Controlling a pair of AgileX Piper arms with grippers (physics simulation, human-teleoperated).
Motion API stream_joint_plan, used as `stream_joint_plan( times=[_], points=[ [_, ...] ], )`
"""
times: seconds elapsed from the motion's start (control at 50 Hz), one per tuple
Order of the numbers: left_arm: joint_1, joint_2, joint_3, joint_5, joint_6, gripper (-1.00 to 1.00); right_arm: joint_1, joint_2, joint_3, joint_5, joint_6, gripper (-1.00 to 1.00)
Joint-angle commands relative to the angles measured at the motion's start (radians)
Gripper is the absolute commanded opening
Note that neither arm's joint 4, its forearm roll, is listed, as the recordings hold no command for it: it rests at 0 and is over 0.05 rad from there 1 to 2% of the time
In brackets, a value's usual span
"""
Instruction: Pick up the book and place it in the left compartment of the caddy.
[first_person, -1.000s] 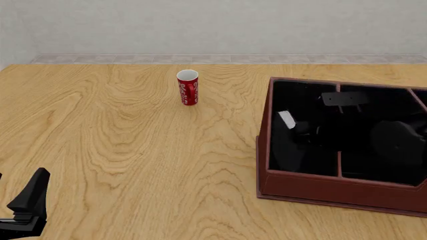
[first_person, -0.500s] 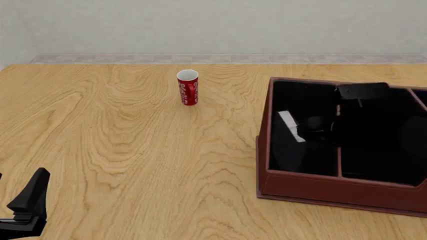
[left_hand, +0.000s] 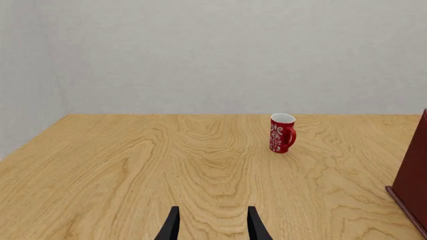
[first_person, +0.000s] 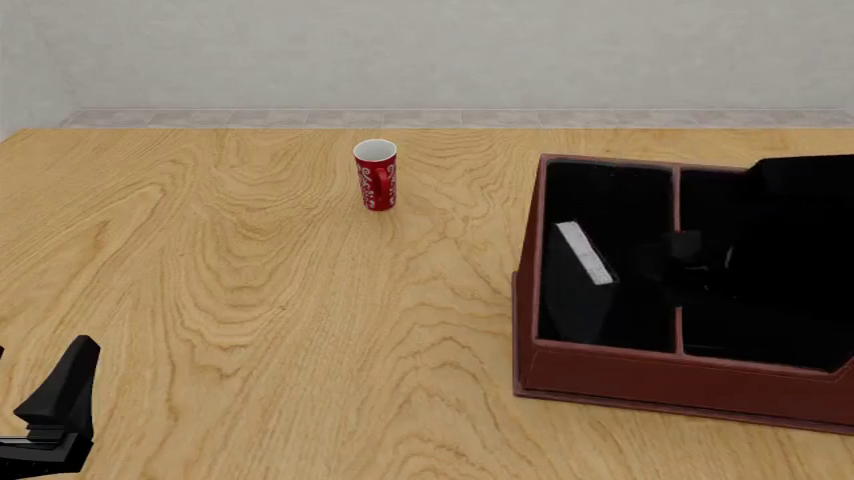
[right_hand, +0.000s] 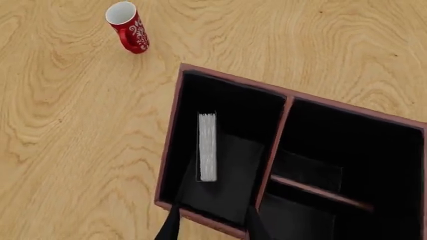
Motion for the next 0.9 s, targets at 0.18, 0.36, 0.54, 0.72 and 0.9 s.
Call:
stream_joint_plan(
  times=[0.18, 0.36, 0.54, 0.72, 0.9],
  points=[
    [-0.001, -0.003, 0.001, 0.0, 0.002, 1.0, 0.0, -0.196, 0.024, 0.108, 0.025, 1.0],
    [-0.001, -0.003, 0.001, 0.0, 0.002, 1.0, 0.004, -0.283, 0.048, 0.141, 0.038, 1.0],
    [-0.001, -0.003, 0.001, 0.0, 0.002, 1.0, 0.002, -0.37, 0.068, 0.182, 0.055, 1.0],
    [-0.001, -0.003, 0.001, 0.0, 0.002, 1.0, -0.009, -0.466, 0.084, 0.237, 0.063, 1.0],
    [-0.001, -0.003, 0.001, 0.0, 0.002, 1.0, -0.028, -0.594, 0.079, 0.337, 0.065, 1.0]
  ],
)
